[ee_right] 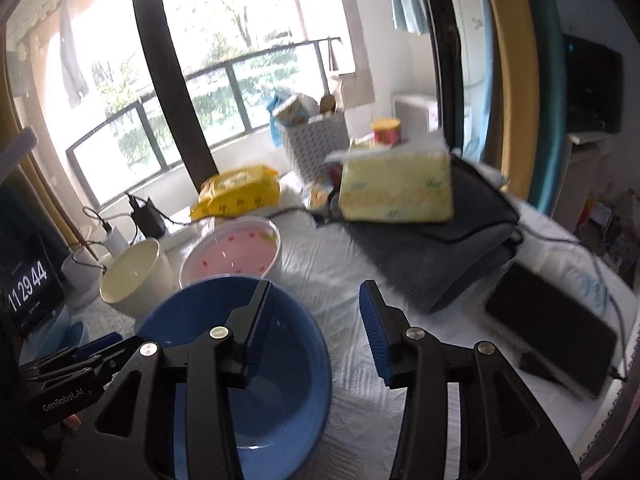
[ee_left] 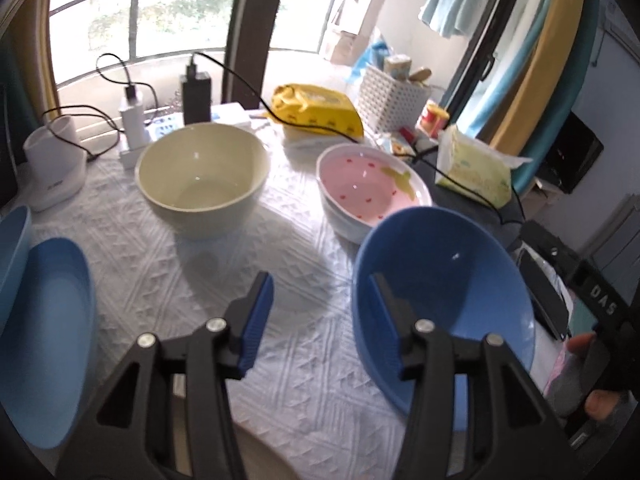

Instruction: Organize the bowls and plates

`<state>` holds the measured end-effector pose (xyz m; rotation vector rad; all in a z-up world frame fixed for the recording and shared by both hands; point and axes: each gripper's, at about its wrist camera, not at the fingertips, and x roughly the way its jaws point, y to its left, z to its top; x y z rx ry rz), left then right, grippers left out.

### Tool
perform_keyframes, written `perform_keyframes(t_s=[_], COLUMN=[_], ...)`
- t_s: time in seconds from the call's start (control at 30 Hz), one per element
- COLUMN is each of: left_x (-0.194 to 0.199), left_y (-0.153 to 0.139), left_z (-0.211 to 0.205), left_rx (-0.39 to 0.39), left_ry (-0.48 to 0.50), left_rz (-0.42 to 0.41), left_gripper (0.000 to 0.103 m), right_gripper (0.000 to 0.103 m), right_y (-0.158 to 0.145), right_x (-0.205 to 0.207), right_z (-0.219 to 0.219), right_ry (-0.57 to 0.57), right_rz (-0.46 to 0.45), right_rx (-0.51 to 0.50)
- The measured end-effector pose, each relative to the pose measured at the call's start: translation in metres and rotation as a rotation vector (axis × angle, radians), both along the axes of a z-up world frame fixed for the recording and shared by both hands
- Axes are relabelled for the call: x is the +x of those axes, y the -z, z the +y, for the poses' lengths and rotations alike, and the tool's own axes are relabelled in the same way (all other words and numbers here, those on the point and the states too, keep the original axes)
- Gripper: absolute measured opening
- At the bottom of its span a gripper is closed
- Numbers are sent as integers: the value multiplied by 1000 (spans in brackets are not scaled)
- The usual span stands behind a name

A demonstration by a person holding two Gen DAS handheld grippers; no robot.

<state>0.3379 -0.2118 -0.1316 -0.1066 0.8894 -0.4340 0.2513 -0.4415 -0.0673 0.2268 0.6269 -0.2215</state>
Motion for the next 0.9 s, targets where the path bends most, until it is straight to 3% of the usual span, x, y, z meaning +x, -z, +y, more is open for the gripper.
perform_keyframes(t_s=[0.37, 0.57, 0.9], left_x=[-31, -48, -73], left_y=[-38, -50, -45], left_z=[44, 93, 170], left_rx=[-48, -71, -40], left_ry=[-42, -127, -301], left_rz=[-96, -126, -153], left_gripper=[52, 61, 65], right_gripper=[47, 47, 47], right_y=[-38, -48, -46], right_x=[-16, -17, -7], right_z=[38, 75, 145], right_ry=[-97, -191, -347], right_rz=[-76, -92, -70], right_rx=[3, 6, -8])
